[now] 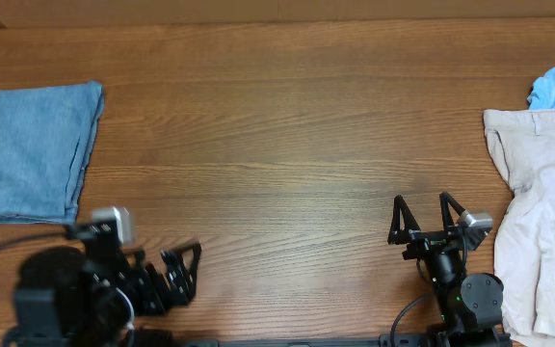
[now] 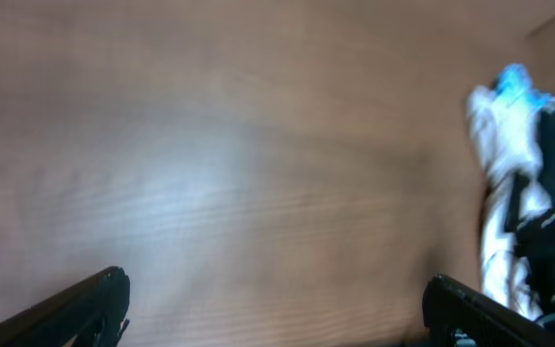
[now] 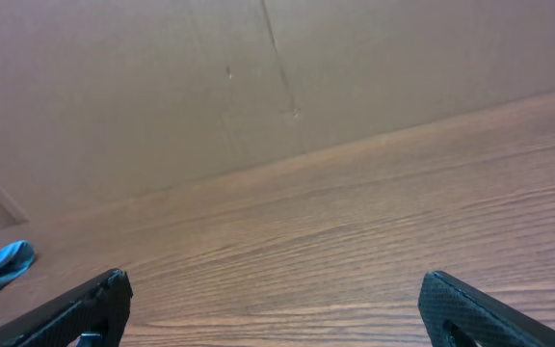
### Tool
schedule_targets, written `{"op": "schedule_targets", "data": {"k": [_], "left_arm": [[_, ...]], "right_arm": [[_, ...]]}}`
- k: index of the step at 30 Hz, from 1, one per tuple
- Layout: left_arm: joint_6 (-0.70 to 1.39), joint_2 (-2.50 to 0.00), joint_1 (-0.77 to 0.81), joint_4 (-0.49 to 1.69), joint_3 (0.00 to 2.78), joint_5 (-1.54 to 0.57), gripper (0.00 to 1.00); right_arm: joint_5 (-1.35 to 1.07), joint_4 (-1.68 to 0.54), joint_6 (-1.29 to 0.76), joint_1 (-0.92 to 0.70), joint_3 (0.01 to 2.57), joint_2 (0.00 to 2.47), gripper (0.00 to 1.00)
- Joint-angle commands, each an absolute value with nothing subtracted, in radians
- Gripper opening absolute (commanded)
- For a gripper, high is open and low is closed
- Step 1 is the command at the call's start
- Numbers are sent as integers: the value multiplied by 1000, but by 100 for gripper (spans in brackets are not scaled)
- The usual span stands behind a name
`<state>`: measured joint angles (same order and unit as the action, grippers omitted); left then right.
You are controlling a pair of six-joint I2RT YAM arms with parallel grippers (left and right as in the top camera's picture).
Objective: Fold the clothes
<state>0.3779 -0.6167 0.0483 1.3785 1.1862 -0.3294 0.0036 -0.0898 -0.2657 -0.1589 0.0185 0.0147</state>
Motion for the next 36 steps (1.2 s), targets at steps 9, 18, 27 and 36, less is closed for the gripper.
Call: {"op": "schedule_targets", "data": {"k": [9,18,27,36], "left_arm": [[527,-431,46,1016,782,-293,100],[500,-232,46,132,368,-251,100],[478,-84,46,62,205,-120,100],[471,-3,46,-20,61,-41,100]], "right_arm": [[-1,-83,-262,-162,8,4,100],[-1,-83,-262,-162,8,4,100],[-1,-83,-262,-162,8,4,100],[-1,-83,-261,-162,8,4,100]]}}
